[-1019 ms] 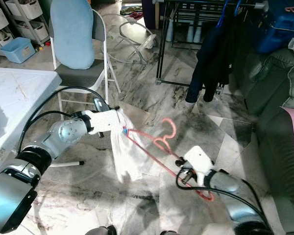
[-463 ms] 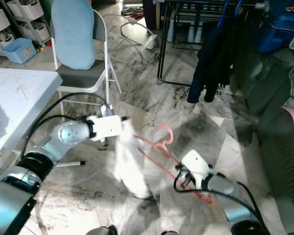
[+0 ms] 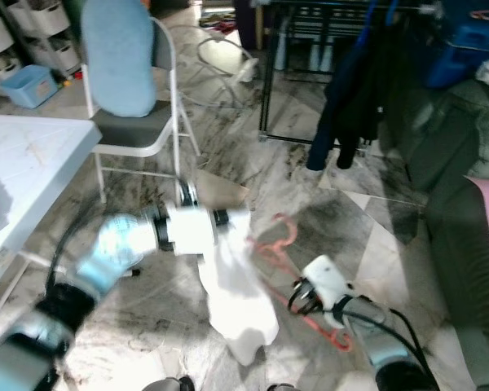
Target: Hang hanger
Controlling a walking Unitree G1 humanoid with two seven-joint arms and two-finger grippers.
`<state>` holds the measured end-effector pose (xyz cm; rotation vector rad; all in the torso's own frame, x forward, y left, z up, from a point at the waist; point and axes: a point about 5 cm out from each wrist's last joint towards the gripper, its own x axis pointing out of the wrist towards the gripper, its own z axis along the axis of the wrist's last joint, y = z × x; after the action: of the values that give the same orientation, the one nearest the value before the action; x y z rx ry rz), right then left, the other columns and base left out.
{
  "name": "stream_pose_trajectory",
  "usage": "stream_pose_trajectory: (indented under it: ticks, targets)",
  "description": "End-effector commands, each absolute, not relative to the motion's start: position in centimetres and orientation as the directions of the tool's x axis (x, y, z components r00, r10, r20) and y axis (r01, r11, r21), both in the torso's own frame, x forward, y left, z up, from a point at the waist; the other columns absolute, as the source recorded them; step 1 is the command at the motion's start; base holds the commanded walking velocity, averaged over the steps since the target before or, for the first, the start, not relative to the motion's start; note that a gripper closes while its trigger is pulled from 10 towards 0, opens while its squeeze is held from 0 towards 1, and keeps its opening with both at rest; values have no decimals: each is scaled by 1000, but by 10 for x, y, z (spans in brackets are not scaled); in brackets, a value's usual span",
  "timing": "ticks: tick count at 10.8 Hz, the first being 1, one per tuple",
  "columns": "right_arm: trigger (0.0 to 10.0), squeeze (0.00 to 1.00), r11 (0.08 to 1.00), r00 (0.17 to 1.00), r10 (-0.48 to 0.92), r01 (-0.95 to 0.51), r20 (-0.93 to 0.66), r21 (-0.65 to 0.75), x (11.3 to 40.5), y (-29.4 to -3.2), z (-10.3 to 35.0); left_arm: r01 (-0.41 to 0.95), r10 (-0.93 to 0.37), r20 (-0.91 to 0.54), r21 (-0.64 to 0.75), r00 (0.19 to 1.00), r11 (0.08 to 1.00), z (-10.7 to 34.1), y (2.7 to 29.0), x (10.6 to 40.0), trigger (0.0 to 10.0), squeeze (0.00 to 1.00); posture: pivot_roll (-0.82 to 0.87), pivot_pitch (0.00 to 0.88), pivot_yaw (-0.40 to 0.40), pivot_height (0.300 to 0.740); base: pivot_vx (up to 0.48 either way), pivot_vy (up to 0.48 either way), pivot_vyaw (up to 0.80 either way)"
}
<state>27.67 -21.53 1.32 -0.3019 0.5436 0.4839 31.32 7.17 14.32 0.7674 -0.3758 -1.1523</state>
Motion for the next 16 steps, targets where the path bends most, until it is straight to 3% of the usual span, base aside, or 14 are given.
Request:
stream_pose_trajectory:
  ticks: [1, 3, 5, 6, 8, 10, 13, 14, 15, 16]
  targets:
    - [10000, 0, 913, 817, 280, -388, -505, -121, 286, -224, 21, 651, -923, -68, 728, 379, 214, 152, 71, 312, 10000, 0, -35, 97, 40, 740, 0, 0, 0]
    - [10000, 0, 983, 929, 161, -182, -334, -33, 314, -235, 56, 678, -860, -139, 682, 491, 276, 122, 92, 313, 10000, 0, -40, 109, 38, 740, 0, 0, 0]
    - [10000, 0, 982, 990, 108, -91, -96, 163, 344, -230, 109, 719, -807, -219, 617, 548, 320, 88, 99, 307, 10000, 0, -74, 102, 32, 740, 0, 0, 0]
    - [10000, 0, 947, 988, 145, -155, 54, 281, 356, -213, 144, 735, -780, -254, 582, 571, 348, 72, 90, 306, 10000, 0, -82, 101, 27, 740, 0, 0, 0]
    - [10000, 0, 862, 961, 185, -260, 207, 436, 365, -182, 181, 755, -787, -250, 544, 564, 368, 63, 71, 303, 10000, 0, -101, 97, 20, 740, 0, 0, 0]
    - [10000, 0, 812, 948, 127, -268, 290, 519, 371, -171, 209, 774, -794, -275, 532, 542, 344, 53, 63, 296, 10000, 0, -114, 93, 16, 740, 0, 0, 0]
    - [10000, 0, 834, 949, 88, -236, 302, 499, 373, -183, 219, 793, -801, -291, 510, 524, 334, 46, 62, 290, 10000, 0, -105, 94, 8, 740, 0, 0, 0]
    - [10000, 0, 911, 943, 141, -242, 300, 334, 371, -179, 219, 809, -803, -296, 476, 517, 345, 42, 59, 287, 10000, 0, -104, 96, 7, 740, 0, 0, 0]
    - [10000, 0, 922, 938, 187, -270, 290, 279, 369, -171, 214, 818, -799, -300, 442, 521, 368, 40, 56, 286, 10000, 24, -104, 97, 6, 740, 0, 0, 0]
    - [10000, 0, 930, 928, 241, -304, 284, 208, 363, -161, 207, 837, -799, -314, 389, 513, 385, 34, 53, 283, 10000, 1000, -106, 101, 3, 740, 0, 0, 0]
